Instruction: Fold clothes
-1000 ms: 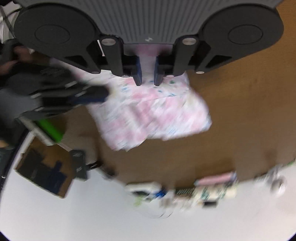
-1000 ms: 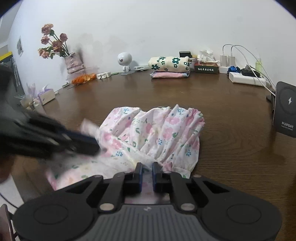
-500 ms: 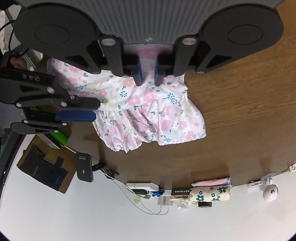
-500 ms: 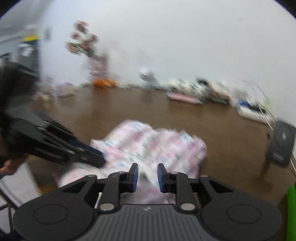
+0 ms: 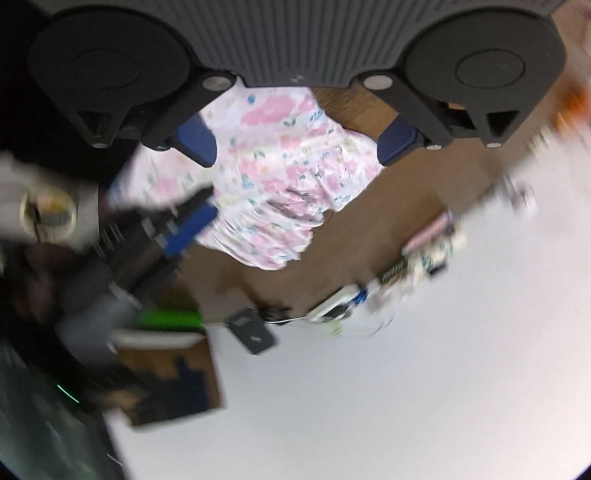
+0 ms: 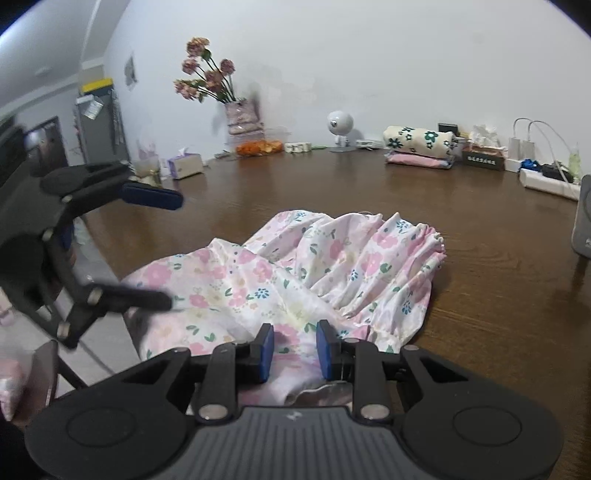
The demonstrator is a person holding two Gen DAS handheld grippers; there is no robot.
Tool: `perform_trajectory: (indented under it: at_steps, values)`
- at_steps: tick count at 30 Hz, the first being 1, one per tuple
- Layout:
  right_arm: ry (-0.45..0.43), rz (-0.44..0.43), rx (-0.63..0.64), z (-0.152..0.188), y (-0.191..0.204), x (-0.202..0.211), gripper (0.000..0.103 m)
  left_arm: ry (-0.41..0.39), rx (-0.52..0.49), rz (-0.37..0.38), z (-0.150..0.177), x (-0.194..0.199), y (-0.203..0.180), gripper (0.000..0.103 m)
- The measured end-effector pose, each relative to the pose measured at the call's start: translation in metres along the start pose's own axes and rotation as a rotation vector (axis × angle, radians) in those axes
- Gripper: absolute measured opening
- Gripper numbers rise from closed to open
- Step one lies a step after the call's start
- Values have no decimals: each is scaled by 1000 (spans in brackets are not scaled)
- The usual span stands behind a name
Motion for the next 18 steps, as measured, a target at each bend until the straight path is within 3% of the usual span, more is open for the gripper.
perform_trajectory:
  at_steps: [5, 13, 18]
  values:
    - [11, -92, -33, -1, -13, 1, 23, -43, -226, -24, 14, 12, -27, 98]
    - [41, -73, 13, -2, -9, -1, 23, -97, -573, 62, 41, 20, -71, 100]
    - [53, -85, 40, 3, -3, 5, 24, -143, -634, 65, 41, 2, -73, 100]
Point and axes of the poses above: each gripper's, at about its wrist camera, not at the fingertips, and x roughly against the way its jaws point, y to its left, z to its underside, the point moved 6 cm from there along -x, roughly the way its jaws point, and after that the axes turned 5 degrees about -x, right-handed, at the moved point
